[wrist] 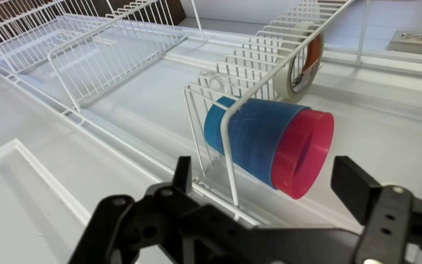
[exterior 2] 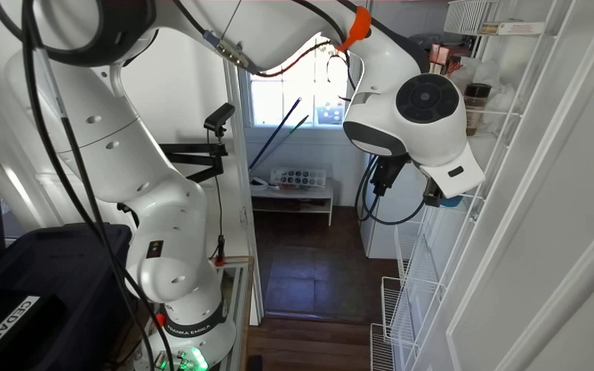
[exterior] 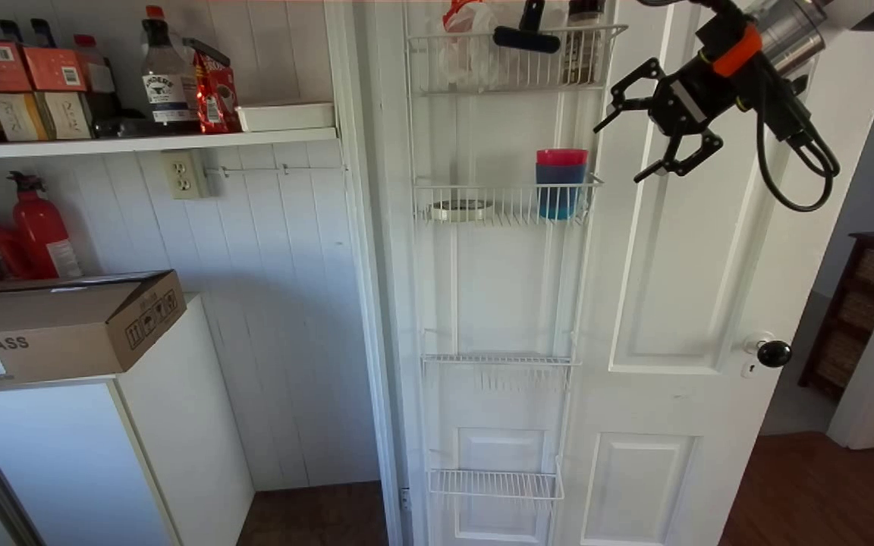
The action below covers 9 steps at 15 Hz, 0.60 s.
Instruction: Remove the pink cup from the blue cup and put it on the third rack from the bottom
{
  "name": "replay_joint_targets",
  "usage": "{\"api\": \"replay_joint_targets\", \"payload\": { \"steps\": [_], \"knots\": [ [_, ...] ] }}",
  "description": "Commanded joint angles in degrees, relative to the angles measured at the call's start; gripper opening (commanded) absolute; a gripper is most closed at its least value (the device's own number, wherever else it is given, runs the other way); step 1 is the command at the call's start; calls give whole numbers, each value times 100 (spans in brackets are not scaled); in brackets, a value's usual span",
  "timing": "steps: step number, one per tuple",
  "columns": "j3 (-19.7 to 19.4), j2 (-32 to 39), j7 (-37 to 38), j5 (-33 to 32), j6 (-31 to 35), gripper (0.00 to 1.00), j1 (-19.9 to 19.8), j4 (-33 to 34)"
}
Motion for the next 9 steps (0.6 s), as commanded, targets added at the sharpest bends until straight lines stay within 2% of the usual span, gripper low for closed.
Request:
{"api": "replay_joint_targets", "payload": {
  "steps": [1,2,3,5,9],
  "knots": [
    [59,287,-129,111,403,81,48,206],
    [64,333,-137,121,476,86,57,230],
    [62,367,-167,156,527,96,70,252],
    [62,422,-251,212,605,100,109,291],
    [37,456,-542,409,618,100,192,414]
  ]
}}
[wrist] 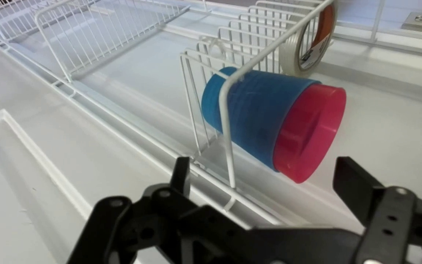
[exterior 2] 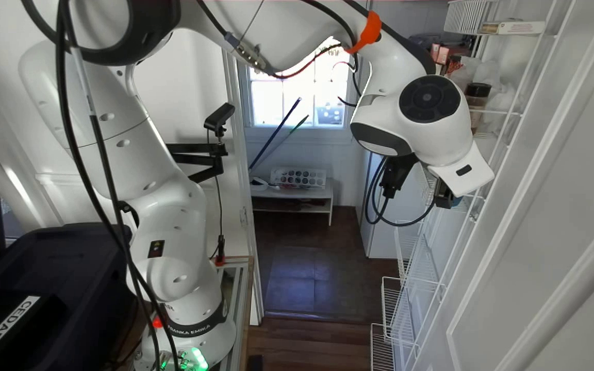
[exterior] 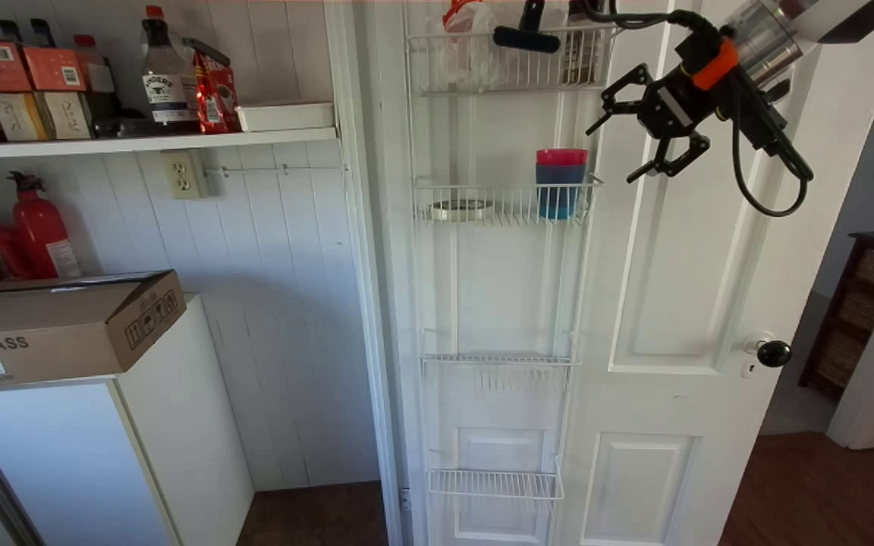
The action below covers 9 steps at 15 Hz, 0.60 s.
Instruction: Remove the pink cup from the blue cup and put it on the third rack from the bottom
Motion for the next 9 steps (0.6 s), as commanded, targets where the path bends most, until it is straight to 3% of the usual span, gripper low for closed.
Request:
{"api": "replay_joint_targets", "payload": {
  "steps": [1,6,9],
  "knots": [
    [15,118,-252,216,109,100,92,159],
    [45,250,-301,65,112,99,110,162],
    [61,340,-303,-2,118,91,93,177]
  ]
}}
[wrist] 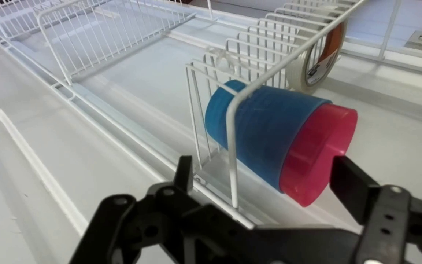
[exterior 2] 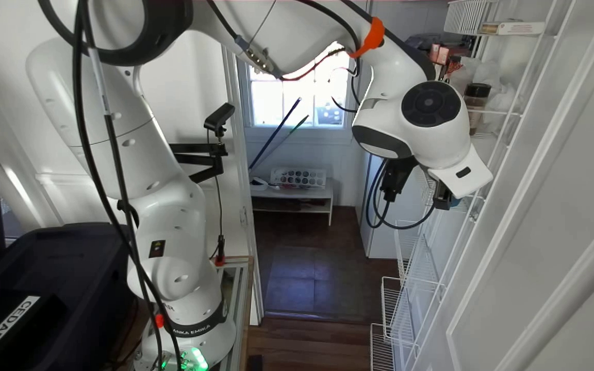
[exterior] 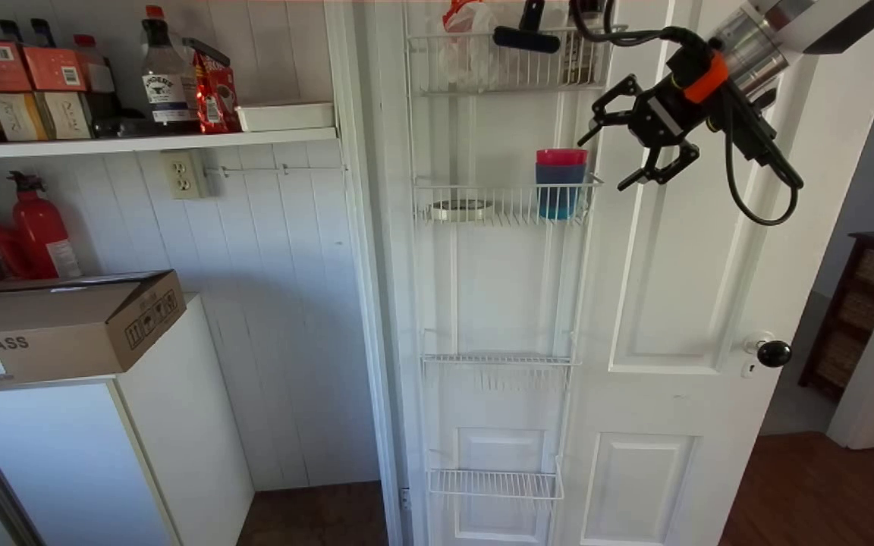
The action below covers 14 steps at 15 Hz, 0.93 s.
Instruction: Remove the pink cup from the blue cup and put it on the third rack from the bottom
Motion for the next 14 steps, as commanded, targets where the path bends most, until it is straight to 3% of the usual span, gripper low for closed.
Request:
{"api": "replay_joint_targets", "payload": {
  "steps": [1,3,7,9,11,14],
  "knots": [
    [40,176,-42,-23,115,90,20,122],
    [38,214,-31,-53,110,89,10,134],
    [38,219,42,-191,157,58,-26,162],
    [40,166,89,-296,212,54,-49,150],
    [60,109,157,-491,277,60,-73,121],
    [67,69,206,-773,312,58,-81,111]
  ]
}}
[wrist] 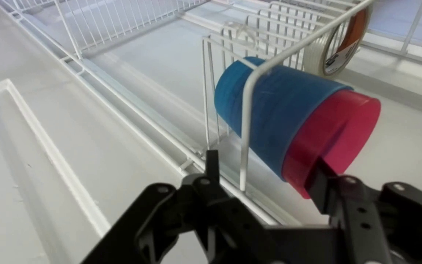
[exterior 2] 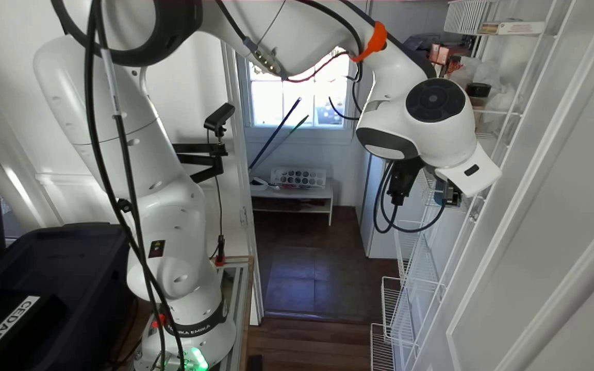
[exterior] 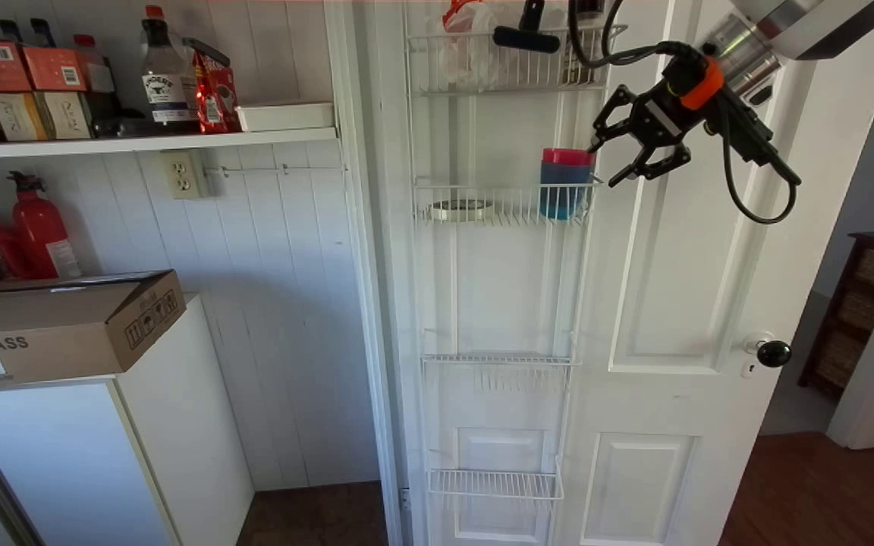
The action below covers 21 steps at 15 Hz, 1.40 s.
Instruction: Remove the pink cup from the blue cup and put it on the third rack from the bottom
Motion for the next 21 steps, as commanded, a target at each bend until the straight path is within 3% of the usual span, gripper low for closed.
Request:
{"api": "replay_joint_targets", "payload": {
  "steps": [1,3,4,13,21],
  "knots": [
    [63,-80,210,-402,86,54,-50,10],
    [68,-103,243,-565,107,46,-50,-2],
    [70,-122,256,-632,122,49,-52,-11],
    [80,-243,435,-1215,117,43,-68,-43],
    [81,-250,511,-1440,75,28,-65,-32]
  ]
}}
